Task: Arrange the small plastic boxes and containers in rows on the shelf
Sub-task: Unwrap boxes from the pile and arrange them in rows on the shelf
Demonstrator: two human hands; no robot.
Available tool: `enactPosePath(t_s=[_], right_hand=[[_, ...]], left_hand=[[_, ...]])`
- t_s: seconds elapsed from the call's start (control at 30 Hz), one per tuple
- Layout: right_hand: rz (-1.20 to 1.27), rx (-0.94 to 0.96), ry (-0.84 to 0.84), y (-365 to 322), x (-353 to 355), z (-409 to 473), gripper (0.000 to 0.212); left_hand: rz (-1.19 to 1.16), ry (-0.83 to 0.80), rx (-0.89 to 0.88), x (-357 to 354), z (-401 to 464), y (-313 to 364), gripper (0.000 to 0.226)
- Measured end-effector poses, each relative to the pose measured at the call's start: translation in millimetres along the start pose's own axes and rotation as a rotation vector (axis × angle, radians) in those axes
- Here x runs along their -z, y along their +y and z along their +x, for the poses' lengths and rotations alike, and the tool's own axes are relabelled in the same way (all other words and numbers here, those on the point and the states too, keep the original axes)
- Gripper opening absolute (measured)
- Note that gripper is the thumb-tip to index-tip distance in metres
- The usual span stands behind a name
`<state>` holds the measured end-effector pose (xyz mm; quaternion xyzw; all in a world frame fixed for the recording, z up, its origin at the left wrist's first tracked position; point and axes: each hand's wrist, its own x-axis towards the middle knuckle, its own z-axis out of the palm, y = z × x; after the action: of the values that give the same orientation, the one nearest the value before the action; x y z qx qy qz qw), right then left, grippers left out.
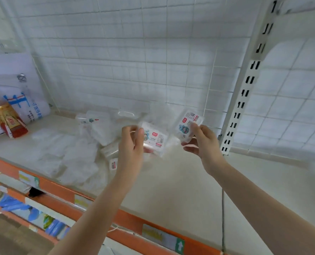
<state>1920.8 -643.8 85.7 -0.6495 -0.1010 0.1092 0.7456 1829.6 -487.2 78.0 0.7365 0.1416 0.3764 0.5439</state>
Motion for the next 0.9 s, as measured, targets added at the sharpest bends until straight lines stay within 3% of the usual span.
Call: enactPosePath(t_s=[0.1,0.2,0.33,0.53,0.7,0.9], right_hand=[[0.041,-0.018,0.055,2.1,48.9,-22.5,0.014],[0.049,0.019,0.137,3.3,100.1,-49.8,0.027],[-0.025,0.104,0.334,1.8,162.5,-86.6,0.05],[-0.072,0.146,0.562,-5.4,238.0,-132.4,0.047],[-0.064,0.155,0.666,-12.0,302.8,-165.8,0.044],[-0.116,0.157,0.747,-23.0,384.0,-198.2,0.052]], left_hand=[[-0.267,-0.085,0.162,-34.7,-16.7,5.5,0.005],[-0.408,-0.227,0.251,-70.3,-38.6,14.1,0.007],[-0.49,-0.445,0.315,-119.7,-68.8,31.4,0.022],[-0.566,-0.745,0.384,-185.4,-112.3,55.1,0.039],[-0.491,-0.97,0.289,-239.3,-147.9,78.7,0.068],[-0.403,-1.06,0.181,-307.0,-196.8,112.3,0.066]])
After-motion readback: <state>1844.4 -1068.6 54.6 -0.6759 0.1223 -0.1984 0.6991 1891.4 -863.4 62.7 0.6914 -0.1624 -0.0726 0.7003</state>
